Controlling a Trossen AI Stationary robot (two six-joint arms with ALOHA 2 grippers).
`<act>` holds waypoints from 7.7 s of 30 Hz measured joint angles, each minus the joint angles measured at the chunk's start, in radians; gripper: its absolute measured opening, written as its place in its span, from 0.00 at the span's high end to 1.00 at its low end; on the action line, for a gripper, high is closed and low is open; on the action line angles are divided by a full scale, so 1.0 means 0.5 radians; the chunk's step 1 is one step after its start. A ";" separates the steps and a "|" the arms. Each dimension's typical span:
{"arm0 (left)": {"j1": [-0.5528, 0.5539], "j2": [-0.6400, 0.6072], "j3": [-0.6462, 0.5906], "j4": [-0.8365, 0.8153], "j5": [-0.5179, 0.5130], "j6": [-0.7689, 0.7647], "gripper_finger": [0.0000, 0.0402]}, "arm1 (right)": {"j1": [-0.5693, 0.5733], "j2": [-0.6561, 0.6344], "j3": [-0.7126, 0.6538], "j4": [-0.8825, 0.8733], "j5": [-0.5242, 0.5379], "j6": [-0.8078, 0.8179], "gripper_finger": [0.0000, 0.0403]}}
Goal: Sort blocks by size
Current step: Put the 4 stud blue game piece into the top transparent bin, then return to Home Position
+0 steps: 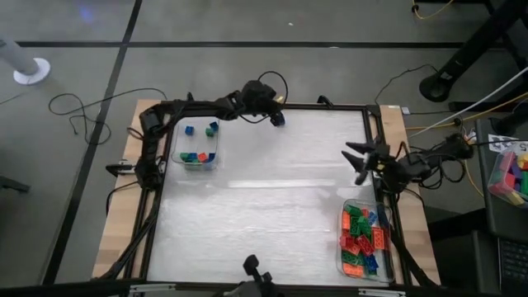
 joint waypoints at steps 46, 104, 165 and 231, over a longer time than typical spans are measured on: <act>-0.222 -0.468 -0.017 -1.197 -0.485 0.308 0.99 | -2.209 3.395 1.944 -0.097 -1.786 0.195 0.57; -0.343 -0.275 -0.251 -1.163 -0.372 0.462 0.65 | -2.104 3.023 2.582 -1.225 -1.872 -0.069 0.57; -0.634 -1.439 -0.252 -2.419 -0.905 -0.212 0.70 | -1.018 -0.092 -0.189 0.049 -2.009 0.339 0.57; -1.483 -3.197 -2.494 0.161 -1.120 0.317 0.57 | -1.016 -0.442 -0.396 -0.418 -2.083 0.331 0.57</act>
